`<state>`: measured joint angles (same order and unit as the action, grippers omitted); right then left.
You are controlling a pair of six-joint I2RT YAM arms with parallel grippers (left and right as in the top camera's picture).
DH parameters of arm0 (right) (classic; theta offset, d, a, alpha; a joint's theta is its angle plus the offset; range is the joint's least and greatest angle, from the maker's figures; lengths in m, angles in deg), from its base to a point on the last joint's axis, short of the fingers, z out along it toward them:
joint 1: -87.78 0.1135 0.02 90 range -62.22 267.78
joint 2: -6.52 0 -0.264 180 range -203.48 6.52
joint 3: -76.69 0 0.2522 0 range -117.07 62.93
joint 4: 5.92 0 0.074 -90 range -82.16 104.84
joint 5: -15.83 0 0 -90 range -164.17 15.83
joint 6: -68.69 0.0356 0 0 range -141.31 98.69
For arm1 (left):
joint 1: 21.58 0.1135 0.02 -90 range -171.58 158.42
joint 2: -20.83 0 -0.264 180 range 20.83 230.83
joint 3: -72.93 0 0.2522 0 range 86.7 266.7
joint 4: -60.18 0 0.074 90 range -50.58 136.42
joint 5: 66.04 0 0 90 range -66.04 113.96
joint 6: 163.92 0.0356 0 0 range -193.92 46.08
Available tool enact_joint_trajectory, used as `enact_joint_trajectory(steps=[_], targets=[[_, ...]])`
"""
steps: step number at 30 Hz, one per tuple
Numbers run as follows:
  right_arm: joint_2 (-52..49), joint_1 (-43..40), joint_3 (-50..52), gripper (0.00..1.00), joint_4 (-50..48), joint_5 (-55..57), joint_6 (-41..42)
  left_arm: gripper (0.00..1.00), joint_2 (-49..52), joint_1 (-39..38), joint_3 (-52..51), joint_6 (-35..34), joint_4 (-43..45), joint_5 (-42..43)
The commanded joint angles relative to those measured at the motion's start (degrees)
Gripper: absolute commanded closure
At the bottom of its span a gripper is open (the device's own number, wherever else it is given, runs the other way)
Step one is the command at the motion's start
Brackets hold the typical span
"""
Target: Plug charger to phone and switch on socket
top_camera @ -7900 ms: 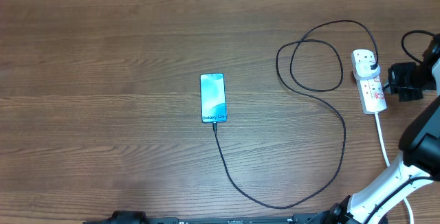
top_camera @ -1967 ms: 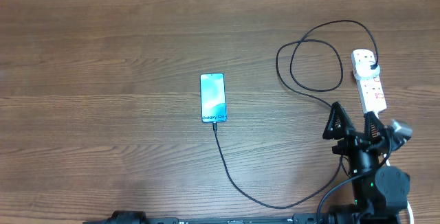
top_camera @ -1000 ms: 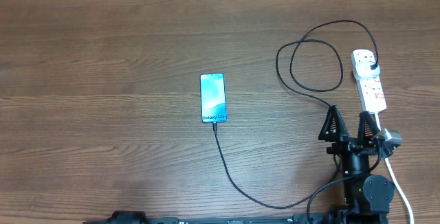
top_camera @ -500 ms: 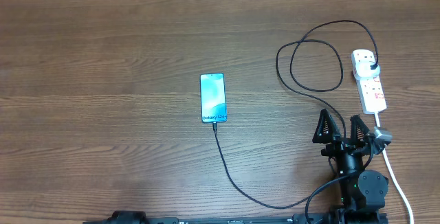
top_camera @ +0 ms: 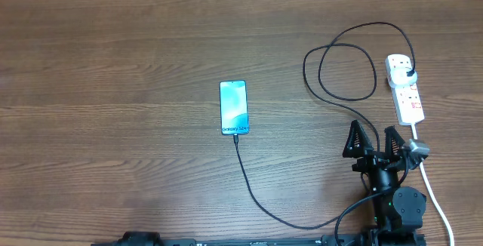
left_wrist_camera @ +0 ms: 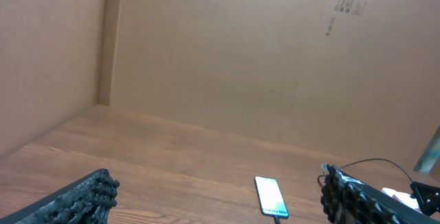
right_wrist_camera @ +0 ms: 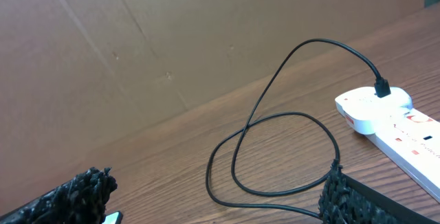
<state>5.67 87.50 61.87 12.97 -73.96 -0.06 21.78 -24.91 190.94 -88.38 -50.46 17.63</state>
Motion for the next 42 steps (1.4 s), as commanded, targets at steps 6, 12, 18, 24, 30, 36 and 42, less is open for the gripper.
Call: enact_joint_trajectory(steps=[6, 12, 18, 24, 30, 36, 42], targets=[[0.70, 0.33, 0.63, 0.00, -0.31, -0.31, -4.72, 0.00, -0.68, 0.37, -0.02, 0.70, 0.11, -0.70], [0.70, 0.33, 0.63, 0.00, -0.26, -0.61, -7.96, 0.00, -0.68, 0.37, -0.02, 0.70, 0.11, -0.70], [0.68, 0.55, 0.63, 0.00, -0.35, -0.96, -7.82, 0.00, -0.68, 0.37, -0.02, 0.70, 0.11, -0.70], [0.68, 0.55, 0.61, 0.00, -0.33, -0.94, -7.82, 0.00, -0.68, 0.37, -0.02, 0.70, 0.11, -0.70], [0.68, 0.55, 0.61, 0.00, -0.33, -0.96, -7.82, 0.00, -0.68, 0.37, -0.02, 0.70, 0.11, -0.70], [0.68, 0.55, 0.61, 0.00, -0.33, -0.94, -7.82, 0.00, -0.68, 0.37, -0.02, 0.70, 0.11, -0.70], [0.68, 0.55, 0.61, 0.00, -0.33, -0.96, -7.82, 0.00, -0.68, 0.37, -0.02, 0.70, 0.11, -0.70]])
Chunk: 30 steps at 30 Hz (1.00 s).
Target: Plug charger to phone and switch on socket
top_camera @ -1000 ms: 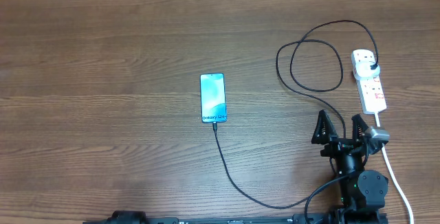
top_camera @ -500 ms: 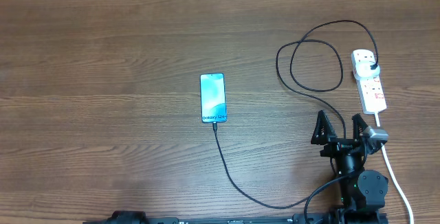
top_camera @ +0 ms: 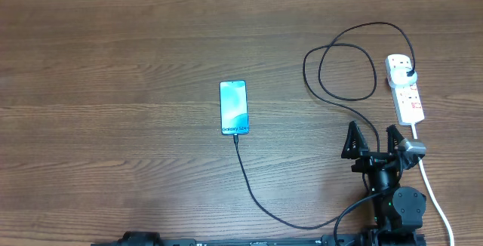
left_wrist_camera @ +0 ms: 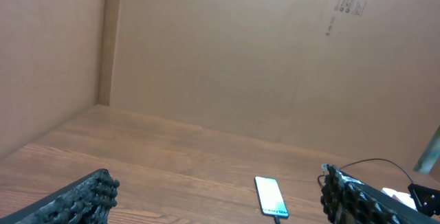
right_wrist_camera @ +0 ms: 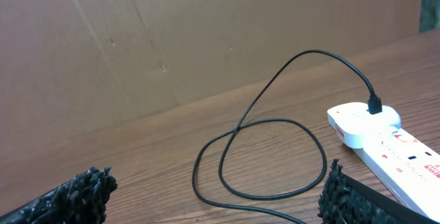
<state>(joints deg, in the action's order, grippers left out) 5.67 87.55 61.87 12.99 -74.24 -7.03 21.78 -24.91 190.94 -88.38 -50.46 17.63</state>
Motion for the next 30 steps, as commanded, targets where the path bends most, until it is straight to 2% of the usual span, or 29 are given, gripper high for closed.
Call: enact_joint_trajectory(steps=[1, 2, 4, 6, 17, 25, 30], targets=[[0.68, 0.50, 0.61, 0.00, -0.35, -0.68, -0.85, 0.00, -0.68, 0.37, -0.02, 0.70, 0.11, -0.70], [0.68, 0.50, 0.61, 0.00, -0.35, -0.68, -0.85, 0.00, -0.68, 0.37, -0.02, 0.90, 0.09, -1.86], [0.68, 0.50, 0.61, 0.00, -0.35, -0.66, -0.85, 0.00, -0.68, 0.31, 0.07, 3.08, 0.09, -9.51], [0.68, 0.50, 0.61, 0.00, -0.35, -0.68, -0.85, 0.00, -0.68, 0.31, 0.07, 3.10, 0.09, -12.04], [0.68, 0.50, 0.61, 0.00, -0.35, -0.66, -0.85, 0.00, -0.68, 0.31, 0.13, 3.10, 0.09, -12.26], [0.68, 0.50, 0.61, 0.00, -0.35, -0.66, -0.85, 0.00, -0.68, 0.35, -2.29, 3.10, 0.09, -5.09], [0.68, 0.50, 0.61, 0.00, -0.35, -0.68, -0.85, 0.00, -0.68, 0.44, -11.08, 3.08, 0.44, 0.83]])
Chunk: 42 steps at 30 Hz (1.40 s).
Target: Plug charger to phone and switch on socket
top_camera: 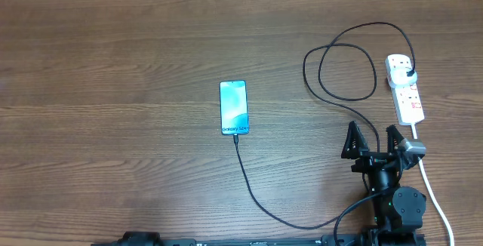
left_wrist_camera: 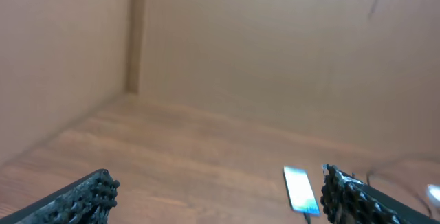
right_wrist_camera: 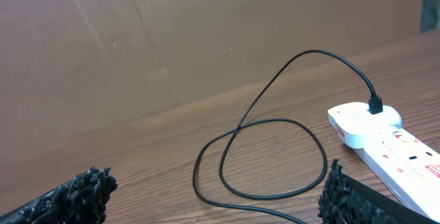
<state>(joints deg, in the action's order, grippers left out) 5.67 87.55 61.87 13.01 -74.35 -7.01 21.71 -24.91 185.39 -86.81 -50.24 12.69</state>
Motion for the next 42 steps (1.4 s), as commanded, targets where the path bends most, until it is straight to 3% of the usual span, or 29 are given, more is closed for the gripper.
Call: enact_joint_trajectory(steps=[1, 14, 24, 42], targets=[[0.68, 0.50, 0.61, 0.00, -0.37, -0.55, -0.87, 0.00, -0.61, 0.44, -7.89, 1.51, 0.90, 7.19], [0.68, 0.50, 0.61, 0.00, -0.37, -0.55, -0.87, 0.00, -0.61, 0.42, -36.50, 2.80, 27.19, 10.43], [0.68, 0.50, 0.61, 0.00, -0.37, -0.57, -0.87, 0.00, -0.61, 0.42, -58.23, 4.20, 45.97, 6.16], [0.68, 0.50, 0.61, 0.00, -0.37, -0.57, -0.87, 0.00, -0.63, 1.66, -69.29, 7.13, 55.17, 8.39]])
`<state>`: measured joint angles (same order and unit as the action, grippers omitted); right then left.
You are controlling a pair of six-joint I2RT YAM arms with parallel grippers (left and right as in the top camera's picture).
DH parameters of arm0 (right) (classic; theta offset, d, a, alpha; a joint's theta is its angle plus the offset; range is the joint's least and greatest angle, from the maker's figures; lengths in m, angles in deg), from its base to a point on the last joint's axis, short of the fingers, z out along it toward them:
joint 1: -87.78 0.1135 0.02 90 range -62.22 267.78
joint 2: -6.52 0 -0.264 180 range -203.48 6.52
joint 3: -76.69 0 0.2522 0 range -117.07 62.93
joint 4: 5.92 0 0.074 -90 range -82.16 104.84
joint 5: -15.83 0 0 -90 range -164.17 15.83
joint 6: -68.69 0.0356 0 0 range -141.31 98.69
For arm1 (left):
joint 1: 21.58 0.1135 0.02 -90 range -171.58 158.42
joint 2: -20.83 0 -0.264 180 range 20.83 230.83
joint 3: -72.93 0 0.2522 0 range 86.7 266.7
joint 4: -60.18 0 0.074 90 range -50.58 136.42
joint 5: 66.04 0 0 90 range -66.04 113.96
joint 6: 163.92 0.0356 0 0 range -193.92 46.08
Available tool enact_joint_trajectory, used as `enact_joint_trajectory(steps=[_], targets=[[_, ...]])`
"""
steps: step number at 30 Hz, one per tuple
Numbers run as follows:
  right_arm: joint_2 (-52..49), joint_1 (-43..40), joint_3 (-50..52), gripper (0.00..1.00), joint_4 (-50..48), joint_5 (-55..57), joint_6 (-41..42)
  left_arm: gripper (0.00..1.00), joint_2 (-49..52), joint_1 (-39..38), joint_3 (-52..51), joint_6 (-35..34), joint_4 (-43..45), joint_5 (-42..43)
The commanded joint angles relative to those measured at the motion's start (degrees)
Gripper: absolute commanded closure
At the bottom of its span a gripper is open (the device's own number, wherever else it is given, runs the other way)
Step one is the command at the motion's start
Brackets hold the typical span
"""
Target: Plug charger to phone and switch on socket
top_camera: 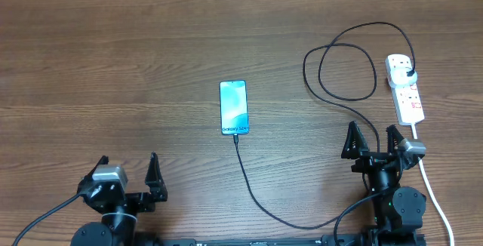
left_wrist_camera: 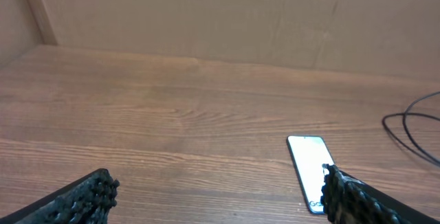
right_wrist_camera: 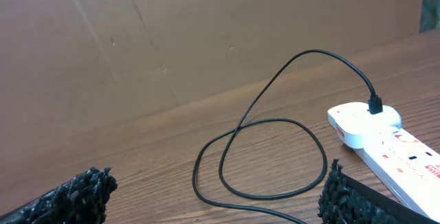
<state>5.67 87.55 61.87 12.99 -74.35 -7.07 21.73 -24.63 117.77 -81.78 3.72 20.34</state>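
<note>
The phone [top_camera: 233,107] lies face up mid-table with its screen lit, and also shows in the left wrist view [left_wrist_camera: 309,169]. A black charger cable [top_camera: 249,178] is plugged into its near end. The cable curves along the front, loops [top_camera: 339,72] and ends at a plug [top_camera: 407,69] in the white power strip [top_camera: 407,99]. The state of the strip's switch cannot be told. My left gripper [top_camera: 127,172] stands open at the front left, well away from the phone. My right gripper [top_camera: 373,142] is open just in front of the strip [right_wrist_camera: 385,138], holding nothing.
A white lead [top_camera: 438,201] runs from the strip to the front right edge. Cardboard walls [right_wrist_camera: 206,38] enclose the back and sides of the wooden table [top_camera: 113,65]. The cable loop [right_wrist_camera: 275,155] lies on the table ahead of my right gripper.
My left arm has come into the overhead view at the front left; its camera now looks low across the table at the phone. The right arm, phone and cable have not moved.
At first the left arm was out of the overhead view, its camera aimed high at the back wall, and the right gripper stood open near the strip. The right gripper then shifted slightly and stayed. The left view blurred, and now the left gripper stands open over the table's front left.
</note>
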Motion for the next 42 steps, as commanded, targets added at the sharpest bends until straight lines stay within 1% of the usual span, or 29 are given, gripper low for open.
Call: enact_joint_trajectory(steps=[1, 12, 19, 25, 35, 42], targets=[[0.68, 0.50, 0.61, 0.00, -0.35, -0.55, -0.81, 0.00, -0.66, 1.97, -2.43, 2.10, 2.16, 1.42], [0.68, 0.50, 0.61, 0.00, -0.35, -0.55, -0.81, 0.00, -0.70, 4.52, -18.18, 2.03, 17.42, 8.20], [0.68, 0.50, 0.61, 0.00, -0.35, -0.55, -0.81, 0.00, -0.72, 5.11, -24.68, 1.86, 21.62, 9.05], [0.68, 0.50, 0.61, 0.00, -0.35, -0.55, -0.81, 0.00, -0.72, 7.26, -25.33, 1.90, 24.02, 9.20], [0.68, 0.50, 0.61, 0.00, -0.35, -0.55, -0.81, 0.00, -0.72, 7.76, -30.03, 2.12, 36.89, 7.69], [0.68, 0.50, 0.61, 0.00, -0.35, -0.55, -0.81, 0.00, -0.72, 9.40, -30.77, 4.07, 38.45, 7.63]])
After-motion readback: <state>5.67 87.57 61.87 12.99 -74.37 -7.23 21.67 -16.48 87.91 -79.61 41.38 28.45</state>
